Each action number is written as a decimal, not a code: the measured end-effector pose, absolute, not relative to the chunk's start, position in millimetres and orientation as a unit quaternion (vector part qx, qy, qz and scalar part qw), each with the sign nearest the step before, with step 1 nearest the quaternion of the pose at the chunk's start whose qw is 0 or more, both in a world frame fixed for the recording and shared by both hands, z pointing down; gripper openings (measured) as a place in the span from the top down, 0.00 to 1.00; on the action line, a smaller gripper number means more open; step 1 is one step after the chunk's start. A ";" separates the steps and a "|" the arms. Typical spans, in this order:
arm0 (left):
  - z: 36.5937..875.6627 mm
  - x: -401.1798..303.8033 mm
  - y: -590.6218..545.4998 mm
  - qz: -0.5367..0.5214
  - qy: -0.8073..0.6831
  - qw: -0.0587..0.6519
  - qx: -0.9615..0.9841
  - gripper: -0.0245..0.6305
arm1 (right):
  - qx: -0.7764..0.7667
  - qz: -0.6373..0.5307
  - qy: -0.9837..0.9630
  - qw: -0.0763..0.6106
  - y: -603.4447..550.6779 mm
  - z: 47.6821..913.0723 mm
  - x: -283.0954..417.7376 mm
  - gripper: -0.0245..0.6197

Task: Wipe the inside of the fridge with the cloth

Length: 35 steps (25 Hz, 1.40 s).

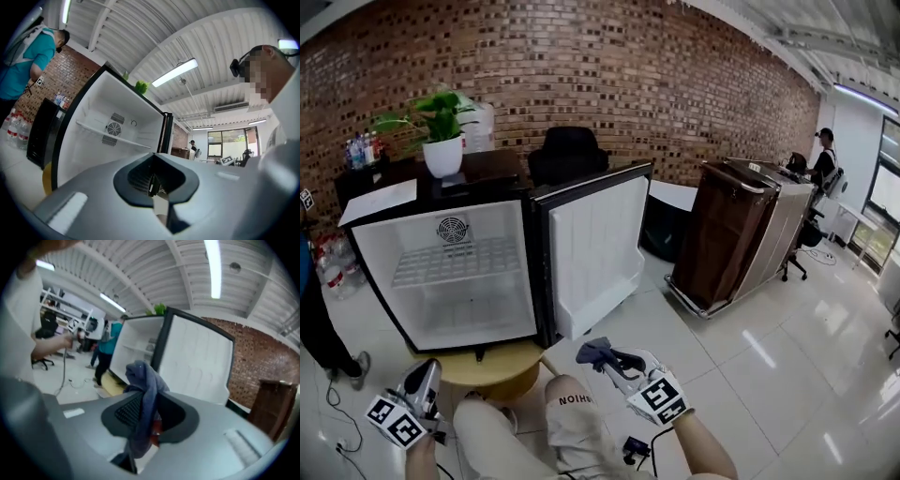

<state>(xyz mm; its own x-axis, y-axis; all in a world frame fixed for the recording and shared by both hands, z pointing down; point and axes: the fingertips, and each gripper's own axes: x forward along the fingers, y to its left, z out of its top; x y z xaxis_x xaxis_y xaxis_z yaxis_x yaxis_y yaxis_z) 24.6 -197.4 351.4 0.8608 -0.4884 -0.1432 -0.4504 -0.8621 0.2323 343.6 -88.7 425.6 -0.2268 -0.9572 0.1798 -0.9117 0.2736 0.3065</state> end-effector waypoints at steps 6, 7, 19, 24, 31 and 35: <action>302.5 -10.1 -161.9 -0.127 -0.246 0.040 0.960 0.96 | 0.526 -0.106 -0.840 0.076 -60.0 364.5 241.0 0.82; 297.4 -13.8 -158.8 -0.134 -0.245 0.037 0.960 0.96 | 0.524 -0.111 -0.842 0.066 -60.0 357.0 232.9 0.82; 298.3 -14.8 -155.1 -0.131 -0.236 0.035 0.962 0.96 | 0.520 0.033 -0.849 -0.082 -72.7 313.2 216.0 0.83; 306.8 -4.1 -154.0 -0.123 -0.226 0.036 0.966 0.96 | 0.501 0.037 -0.861 -0.079 -68.8 320.4 203.0 0.83; 312.2 -4.3 -158.1 -0.117 -0.229 0.039 0.966 0.96 | 0.511 0.052 -0.854 -0.080 -74.9 331.1 215.0 0.83; 315.8 0.0 -159.4 -0.116 -0.226 0.044 0.966 0.96 | 0.505 0.039 -0.859 -0.070 -73.0 329.0 208.0 0.83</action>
